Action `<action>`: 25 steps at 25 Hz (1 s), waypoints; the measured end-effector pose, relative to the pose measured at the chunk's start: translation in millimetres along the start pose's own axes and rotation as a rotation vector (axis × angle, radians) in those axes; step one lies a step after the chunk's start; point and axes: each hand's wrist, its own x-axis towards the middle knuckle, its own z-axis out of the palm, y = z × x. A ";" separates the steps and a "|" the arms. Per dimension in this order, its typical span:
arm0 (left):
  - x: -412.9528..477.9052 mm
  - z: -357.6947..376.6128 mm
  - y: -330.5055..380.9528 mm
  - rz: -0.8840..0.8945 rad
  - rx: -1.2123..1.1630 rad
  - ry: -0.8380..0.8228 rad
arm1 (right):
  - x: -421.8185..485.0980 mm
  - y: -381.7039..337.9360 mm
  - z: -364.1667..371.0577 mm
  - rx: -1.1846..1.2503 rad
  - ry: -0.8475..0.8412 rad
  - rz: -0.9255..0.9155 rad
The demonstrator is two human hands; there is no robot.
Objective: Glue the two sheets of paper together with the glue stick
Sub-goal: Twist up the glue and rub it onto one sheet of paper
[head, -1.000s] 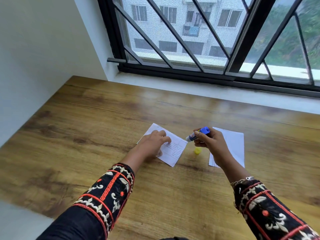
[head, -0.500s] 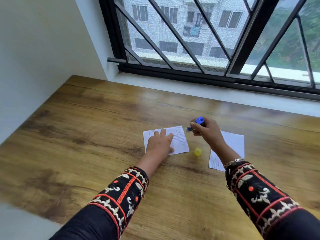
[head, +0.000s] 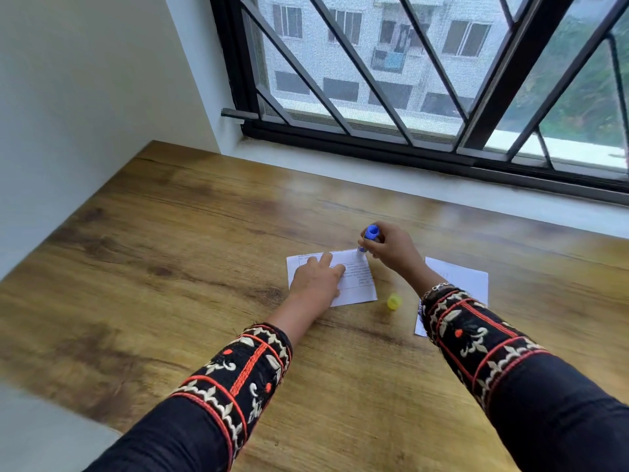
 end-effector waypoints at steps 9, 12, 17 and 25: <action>-0.3 -2.9 0.8 -0.009 -0.004 -0.016 | 5.6 -5.4 3.0 -0.095 -0.039 -0.037; -0.9 -3.4 1.1 -0.010 0.001 -0.015 | 3.4 -3.4 3.6 -0.121 -0.041 -0.044; -2.2 -2.1 0.7 -0.005 0.000 0.010 | -11.2 -0.1 3.5 -0.180 -0.039 -0.079; 1.4 1.3 -1.3 -0.005 -0.008 0.007 | -42.5 10.8 1.0 -0.136 -0.068 -0.071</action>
